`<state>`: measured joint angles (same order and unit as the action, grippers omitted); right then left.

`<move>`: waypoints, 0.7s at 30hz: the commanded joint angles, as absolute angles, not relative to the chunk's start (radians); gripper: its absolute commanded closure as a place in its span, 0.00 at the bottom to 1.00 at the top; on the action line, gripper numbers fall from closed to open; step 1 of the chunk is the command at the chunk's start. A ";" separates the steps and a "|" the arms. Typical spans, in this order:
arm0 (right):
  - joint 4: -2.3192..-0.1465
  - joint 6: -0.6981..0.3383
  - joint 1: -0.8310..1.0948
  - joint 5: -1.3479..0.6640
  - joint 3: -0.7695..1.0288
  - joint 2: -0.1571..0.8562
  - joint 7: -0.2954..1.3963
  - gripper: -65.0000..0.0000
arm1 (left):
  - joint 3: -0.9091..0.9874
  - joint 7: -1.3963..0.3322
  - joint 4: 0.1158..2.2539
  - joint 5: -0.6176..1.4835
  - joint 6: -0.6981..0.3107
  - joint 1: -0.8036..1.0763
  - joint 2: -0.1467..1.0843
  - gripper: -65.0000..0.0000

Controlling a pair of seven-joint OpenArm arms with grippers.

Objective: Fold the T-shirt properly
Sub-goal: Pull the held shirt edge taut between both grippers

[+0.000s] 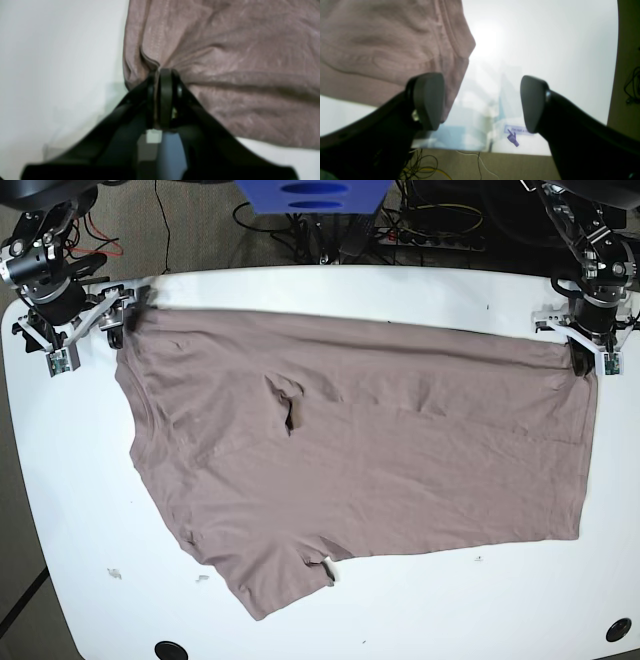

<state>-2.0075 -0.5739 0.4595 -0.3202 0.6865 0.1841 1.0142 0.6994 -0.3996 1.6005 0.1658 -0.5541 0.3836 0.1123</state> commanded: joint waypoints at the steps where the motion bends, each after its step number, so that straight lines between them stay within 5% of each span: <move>1: -2.020 -0.573 0.460 -0.328 0.691 0.199 0.995 0.31 | 0.720 -0.490 1.601 0.124 -0.570 0.421 0.096 0.97; 21: -2.020 -0.573 0.460 -0.328 0.693 0.199 0.995 0.31 | 0.791 -0.490 1.600 0.122 -0.570 0.484 0.090 0.97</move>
